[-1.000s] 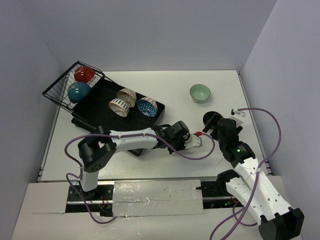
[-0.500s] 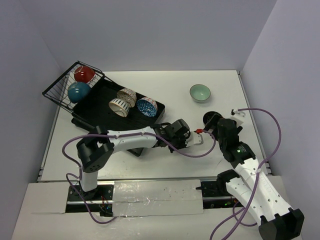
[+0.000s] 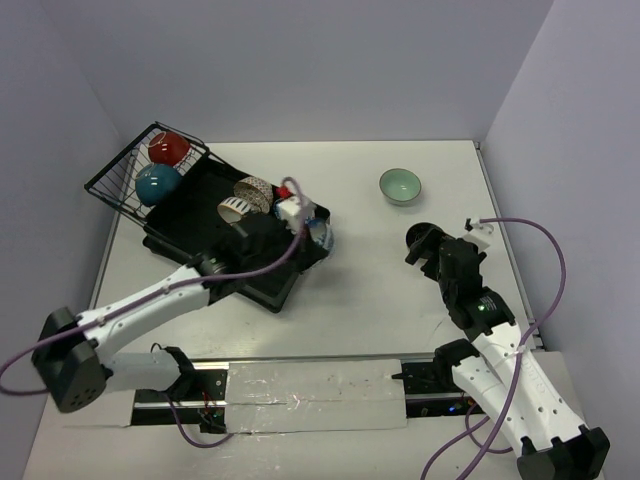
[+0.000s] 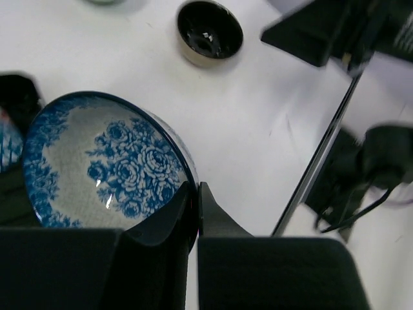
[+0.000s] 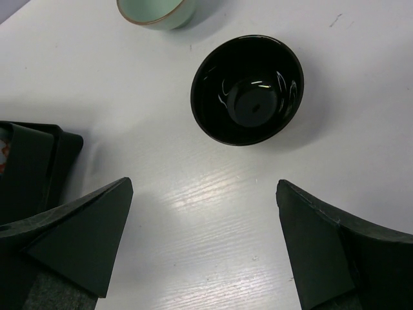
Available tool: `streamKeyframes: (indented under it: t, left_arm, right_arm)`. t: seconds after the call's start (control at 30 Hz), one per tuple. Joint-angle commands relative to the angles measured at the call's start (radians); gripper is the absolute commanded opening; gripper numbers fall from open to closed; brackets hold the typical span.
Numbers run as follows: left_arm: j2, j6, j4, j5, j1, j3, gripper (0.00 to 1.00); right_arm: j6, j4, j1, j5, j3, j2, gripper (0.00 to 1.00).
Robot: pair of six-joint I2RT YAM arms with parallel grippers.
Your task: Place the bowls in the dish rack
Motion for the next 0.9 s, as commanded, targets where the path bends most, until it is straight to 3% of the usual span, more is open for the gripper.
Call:
streamKeyframes:
  t: [0.0, 0.3, 0.5, 0.87]
  left_arm:
    - [-0.181, -0.337, 0.245, -0.020, 0.065, -0.179, 0.00]
    - [-0.580, -0.647, 0.443, -0.270, 0.222, -0.538, 0.00]
    - [-0.722, -0.721, 0.479, -0.396, 0.332, -0.645, 0.00]
    - [-0.635, -0.847, 0.713, -0.450, 0.490, -0.724, 0.00]
  right_arm:
    - [-0.008, 0.053, -0.004, -0.013, -0.010, -0.009, 1.00]
    - [-0.015, 0.053, 0.010, -0.020, 0.000, 0.009, 1.00]
    - [-0.017, 0.056, 0.031, -0.020, 0.002, 0.026, 1.00]
    - [-0.020, 0.060, 0.060, -0.024, 0.000, 0.026, 1.00]
